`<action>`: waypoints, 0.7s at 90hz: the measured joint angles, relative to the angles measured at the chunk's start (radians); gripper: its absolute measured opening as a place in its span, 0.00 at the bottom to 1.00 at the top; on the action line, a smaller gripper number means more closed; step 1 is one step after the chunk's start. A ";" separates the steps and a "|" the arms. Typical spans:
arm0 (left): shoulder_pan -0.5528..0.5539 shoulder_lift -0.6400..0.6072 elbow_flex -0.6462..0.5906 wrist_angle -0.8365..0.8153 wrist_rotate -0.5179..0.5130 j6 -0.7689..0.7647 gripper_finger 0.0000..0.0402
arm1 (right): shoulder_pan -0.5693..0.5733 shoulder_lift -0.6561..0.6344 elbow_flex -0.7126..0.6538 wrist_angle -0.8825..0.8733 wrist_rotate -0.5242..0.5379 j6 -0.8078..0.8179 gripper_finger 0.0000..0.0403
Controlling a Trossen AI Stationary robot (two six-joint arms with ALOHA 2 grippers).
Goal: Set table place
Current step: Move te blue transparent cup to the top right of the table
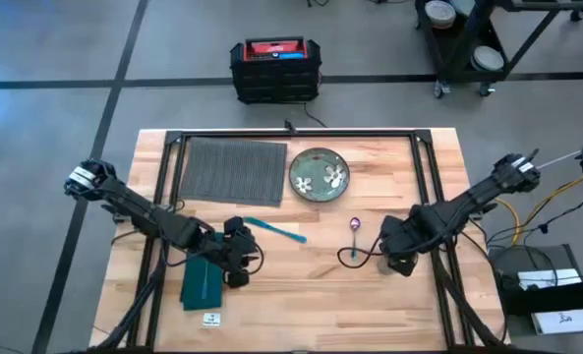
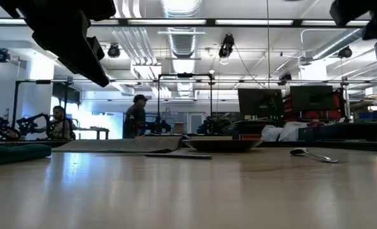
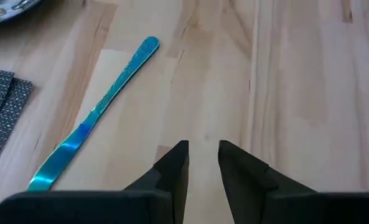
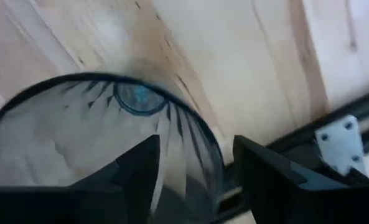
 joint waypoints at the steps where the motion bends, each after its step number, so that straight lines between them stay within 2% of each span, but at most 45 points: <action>1: 0.000 0.000 0.000 0.002 0.000 0.000 0.19 | 0.000 0.000 -0.007 0.006 0.000 -0.003 0.44; 10: 0.000 0.000 0.000 0.014 0.000 -0.001 0.19 | -0.005 0.000 -0.051 0.025 0.001 -0.002 0.34; 21: 0.000 0.000 0.000 0.024 0.000 -0.001 0.19 | -0.033 -0.005 -0.046 0.025 -0.018 -0.024 0.08; 25: 0.000 0.000 0.000 0.029 -0.001 0.000 0.19 | -0.042 -0.017 -0.030 0.024 -0.017 -0.047 0.04; 35: 0.000 0.000 0.000 0.032 -0.001 0.001 0.19 | -0.093 -0.052 0.040 0.009 -0.003 -0.098 0.03; 43: 0.000 0.000 0.000 0.033 -0.001 0.002 0.19 | -0.160 -0.073 0.105 -0.042 0.096 -0.143 0.01; 53: 0.000 0.000 -0.001 0.037 -0.001 0.002 0.19 | -0.303 -0.104 0.154 -0.113 0.190 -0.195 0.01; 63: 0.000 0.000 -0.001 0.038 -0.001 0.000 0.19 | -0.488 -0.127 0.148 -0.087 0.198 -0.266 0.00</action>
